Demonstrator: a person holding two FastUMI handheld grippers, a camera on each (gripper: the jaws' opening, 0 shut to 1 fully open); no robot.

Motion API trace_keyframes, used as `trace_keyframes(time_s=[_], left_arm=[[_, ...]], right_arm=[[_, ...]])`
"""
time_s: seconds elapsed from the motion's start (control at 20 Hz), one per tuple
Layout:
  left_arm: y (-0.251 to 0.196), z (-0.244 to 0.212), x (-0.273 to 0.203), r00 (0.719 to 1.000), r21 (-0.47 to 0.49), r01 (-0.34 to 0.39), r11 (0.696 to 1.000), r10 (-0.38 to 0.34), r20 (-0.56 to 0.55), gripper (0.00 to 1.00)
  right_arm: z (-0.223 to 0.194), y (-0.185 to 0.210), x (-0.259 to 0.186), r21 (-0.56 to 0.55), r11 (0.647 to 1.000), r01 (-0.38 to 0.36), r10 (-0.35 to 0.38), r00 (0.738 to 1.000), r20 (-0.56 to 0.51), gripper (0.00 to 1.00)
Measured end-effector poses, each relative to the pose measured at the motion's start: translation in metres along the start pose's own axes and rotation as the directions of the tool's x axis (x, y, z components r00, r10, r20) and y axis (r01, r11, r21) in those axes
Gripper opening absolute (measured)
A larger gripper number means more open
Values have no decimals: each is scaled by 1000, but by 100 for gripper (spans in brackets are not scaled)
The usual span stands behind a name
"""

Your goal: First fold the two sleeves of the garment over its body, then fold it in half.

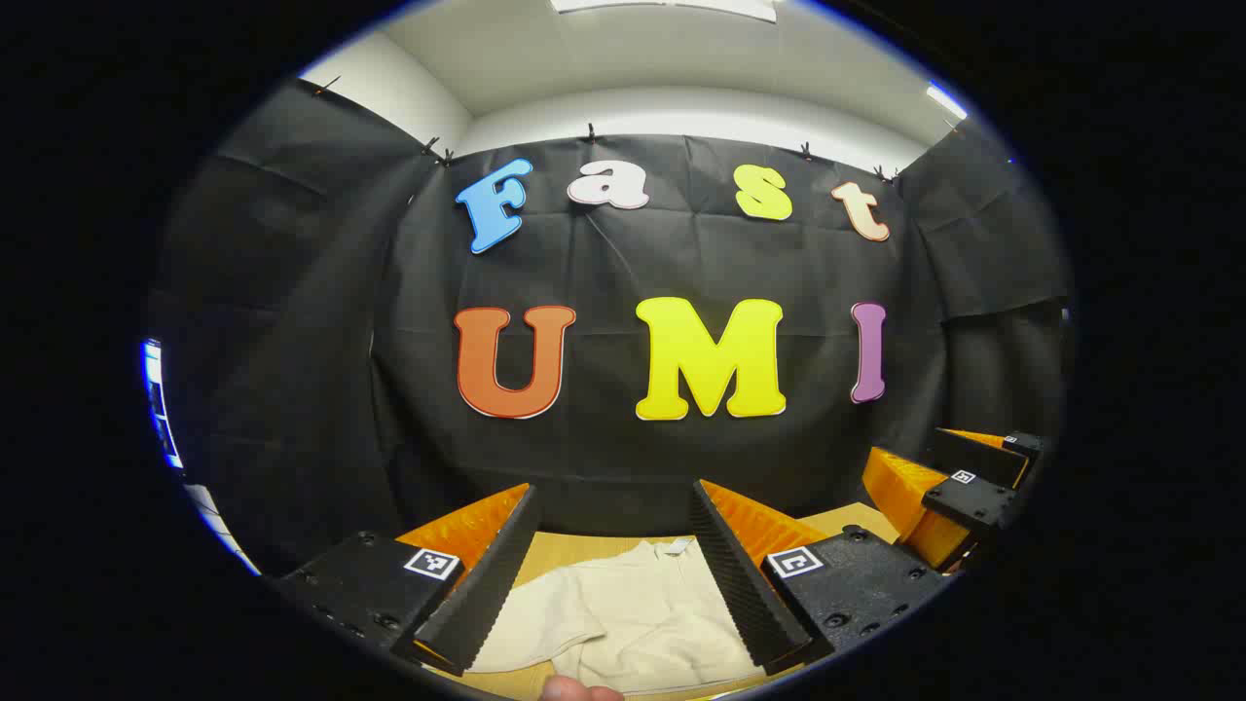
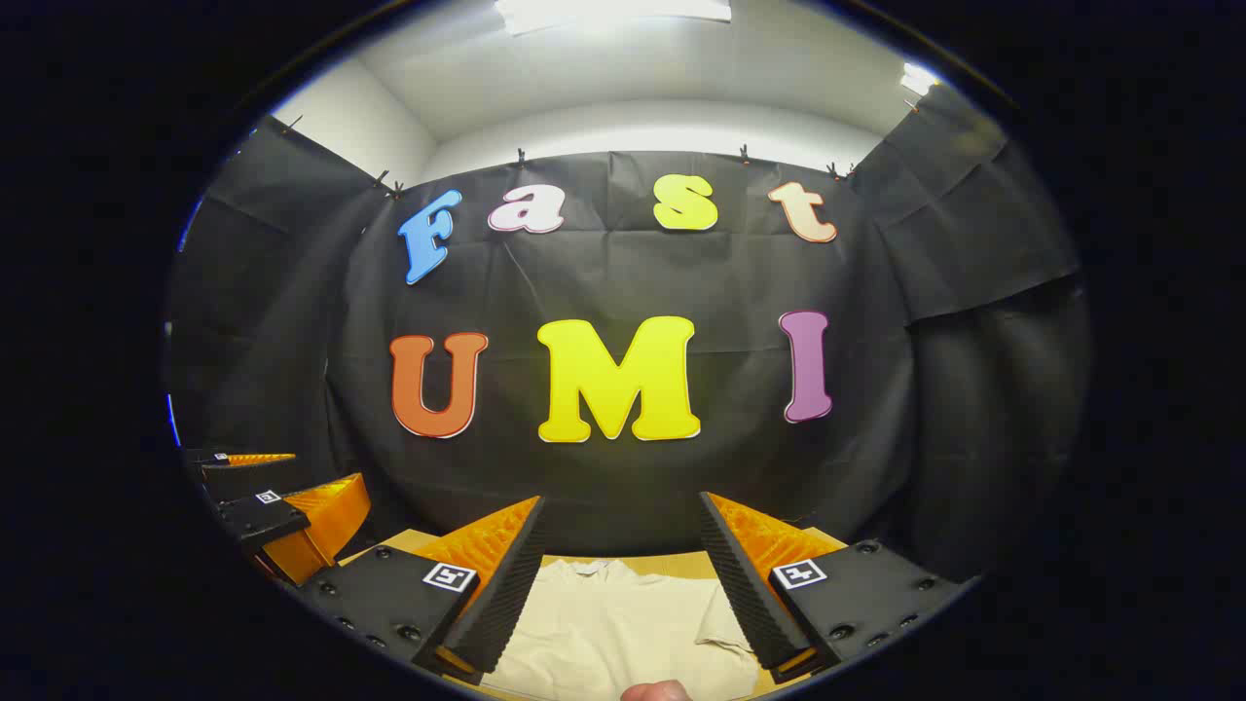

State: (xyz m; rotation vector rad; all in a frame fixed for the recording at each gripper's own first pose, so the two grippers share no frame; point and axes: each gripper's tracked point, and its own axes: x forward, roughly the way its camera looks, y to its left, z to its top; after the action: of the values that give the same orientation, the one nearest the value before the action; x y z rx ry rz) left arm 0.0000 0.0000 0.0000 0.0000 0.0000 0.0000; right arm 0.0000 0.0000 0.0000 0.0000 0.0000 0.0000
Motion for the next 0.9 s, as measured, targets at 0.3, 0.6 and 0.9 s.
trace_keyframes(time_s=[0.3,0.6,0.9], left_arm=[[-10,0,3,1000,6,20,1000,-20,6,98],[-11,1,5,1000,14,21,1000,-22,14,99],[-10,2,8,1000,11,5,1000,-5,8,99]], right_arm=[[-5,-13,3,-3,1000,29,-29,1000,-7,94],[-7,-20,5,11,999,48,-48,999,-19,94],[-6,-18,11,15,1000,24,-24,999,-21,94]])
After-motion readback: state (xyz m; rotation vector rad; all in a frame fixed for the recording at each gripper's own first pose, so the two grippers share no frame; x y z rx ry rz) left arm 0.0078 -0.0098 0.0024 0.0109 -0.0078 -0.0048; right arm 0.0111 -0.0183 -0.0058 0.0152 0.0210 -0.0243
